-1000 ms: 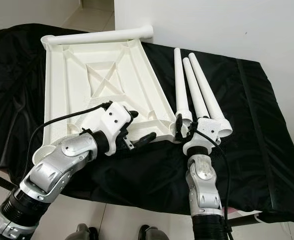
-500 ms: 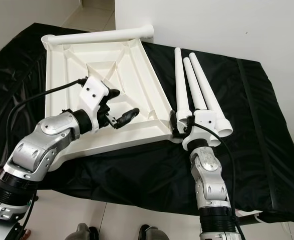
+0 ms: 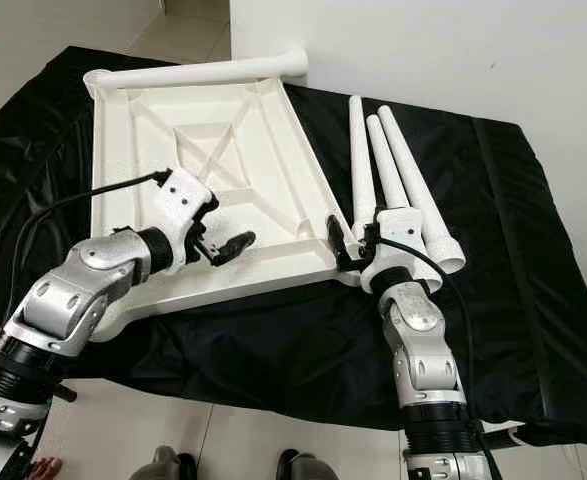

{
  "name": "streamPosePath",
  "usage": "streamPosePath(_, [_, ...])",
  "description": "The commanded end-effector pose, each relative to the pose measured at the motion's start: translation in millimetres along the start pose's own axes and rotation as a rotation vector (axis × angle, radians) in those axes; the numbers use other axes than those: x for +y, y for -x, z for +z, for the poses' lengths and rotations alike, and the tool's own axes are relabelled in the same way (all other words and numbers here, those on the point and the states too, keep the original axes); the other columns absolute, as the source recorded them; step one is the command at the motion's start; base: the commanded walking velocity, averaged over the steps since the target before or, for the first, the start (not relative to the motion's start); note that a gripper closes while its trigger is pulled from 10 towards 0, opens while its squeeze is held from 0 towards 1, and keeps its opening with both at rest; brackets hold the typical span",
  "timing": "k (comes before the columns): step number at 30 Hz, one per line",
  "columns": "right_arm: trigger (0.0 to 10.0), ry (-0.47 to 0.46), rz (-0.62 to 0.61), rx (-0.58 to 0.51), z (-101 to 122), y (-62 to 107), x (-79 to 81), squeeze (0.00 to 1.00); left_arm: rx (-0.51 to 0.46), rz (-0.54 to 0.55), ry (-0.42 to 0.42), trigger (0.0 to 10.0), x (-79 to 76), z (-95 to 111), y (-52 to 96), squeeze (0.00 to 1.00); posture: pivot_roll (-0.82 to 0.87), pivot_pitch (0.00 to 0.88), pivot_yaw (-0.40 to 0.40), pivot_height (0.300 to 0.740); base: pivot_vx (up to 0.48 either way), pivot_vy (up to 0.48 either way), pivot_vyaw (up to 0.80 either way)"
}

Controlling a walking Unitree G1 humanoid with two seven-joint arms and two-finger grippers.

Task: Building children table

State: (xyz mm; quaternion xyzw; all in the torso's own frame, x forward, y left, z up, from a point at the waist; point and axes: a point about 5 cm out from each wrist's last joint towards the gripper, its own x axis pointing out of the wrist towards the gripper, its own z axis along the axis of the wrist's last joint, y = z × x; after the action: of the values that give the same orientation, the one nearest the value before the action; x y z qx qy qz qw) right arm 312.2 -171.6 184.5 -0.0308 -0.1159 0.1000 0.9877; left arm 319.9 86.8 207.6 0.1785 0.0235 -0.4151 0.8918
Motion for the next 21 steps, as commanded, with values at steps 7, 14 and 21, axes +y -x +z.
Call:
streamPosePath(7, [10.0, -0.014, -0.003, 0.016, 1.0, 7.4, -4.4, 0.00, 0.020, -0.139, -0.051, 10.0, -7.9, 0.5, -10.0, 0.00, 0.03, 0.146, -0.033, 0.740, 0.000, 0.000, 0.00])
streamPosePath(14, [10.0, -0.007, -0.009, 0.014, 2.6, 7.0, -7.5, 0.00, -0.003, -0.050, -0.024, 10.0, 9.5, 5.7, -6.2, 0.00, 0.03, 0.153, -0.030, 0.740, 0.000, 0.000, 0.00])
streamPosePath(21, [10.0, 0.028, -0.014, 0.018, 9.4, -3.3, -14.5, 0.00, -0.011, 0.135, 0.013, 10.0, 43.8, 10.6, 6.4, 0.00, 0.04, 0.171, -0.045, 0.740, 0.000, 0.000, 0.00])
